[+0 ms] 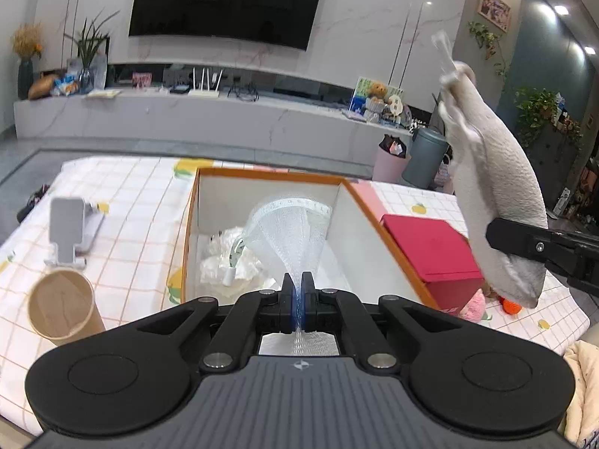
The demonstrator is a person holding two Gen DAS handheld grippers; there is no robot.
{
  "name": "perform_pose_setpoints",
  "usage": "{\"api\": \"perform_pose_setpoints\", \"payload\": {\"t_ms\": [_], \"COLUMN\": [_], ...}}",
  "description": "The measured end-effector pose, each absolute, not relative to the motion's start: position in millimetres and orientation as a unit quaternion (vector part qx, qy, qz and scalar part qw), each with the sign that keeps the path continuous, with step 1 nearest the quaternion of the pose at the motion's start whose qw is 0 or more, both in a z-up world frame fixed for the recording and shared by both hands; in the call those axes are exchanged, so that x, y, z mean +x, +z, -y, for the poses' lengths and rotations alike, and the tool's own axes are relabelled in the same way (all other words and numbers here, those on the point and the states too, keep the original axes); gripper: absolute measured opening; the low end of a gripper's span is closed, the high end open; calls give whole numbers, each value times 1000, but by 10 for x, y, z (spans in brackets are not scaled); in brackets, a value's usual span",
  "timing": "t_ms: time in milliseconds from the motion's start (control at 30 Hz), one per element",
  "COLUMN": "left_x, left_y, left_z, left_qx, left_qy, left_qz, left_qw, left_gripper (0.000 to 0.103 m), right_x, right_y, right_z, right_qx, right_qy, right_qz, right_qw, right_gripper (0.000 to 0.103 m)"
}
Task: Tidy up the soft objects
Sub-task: 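Carry the mesh bag and terry mitt up toward the orange box, then open the left gripper to drop the mesh bag into the orange box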
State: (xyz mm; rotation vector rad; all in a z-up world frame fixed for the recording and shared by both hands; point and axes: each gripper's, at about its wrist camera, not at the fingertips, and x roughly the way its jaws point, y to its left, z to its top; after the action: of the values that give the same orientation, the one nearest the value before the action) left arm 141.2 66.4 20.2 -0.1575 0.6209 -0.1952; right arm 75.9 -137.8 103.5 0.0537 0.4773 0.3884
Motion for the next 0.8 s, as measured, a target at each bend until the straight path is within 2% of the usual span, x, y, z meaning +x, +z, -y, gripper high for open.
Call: {"api": "perform_pose_setpoints", "payload": {"t_ms": [567,800], "left_x": [1592,1564], "left_y": [-143,-179], "left_z": [-579,-545], "left_qx": [-4,5], "left_qy": [-56,-37], "left_qz": [-315,-317], "left_qw": [948,948], "left_gripper": [2,7], "right_x": [1069,1086], "right_y": [447,381], "right_z": [1113,1129], "right_qx": [73,74], "right_qy": [217,217], "right_qz": [-286,-290], "right_qw": [930,929], "right_gripper": [11,11]}}
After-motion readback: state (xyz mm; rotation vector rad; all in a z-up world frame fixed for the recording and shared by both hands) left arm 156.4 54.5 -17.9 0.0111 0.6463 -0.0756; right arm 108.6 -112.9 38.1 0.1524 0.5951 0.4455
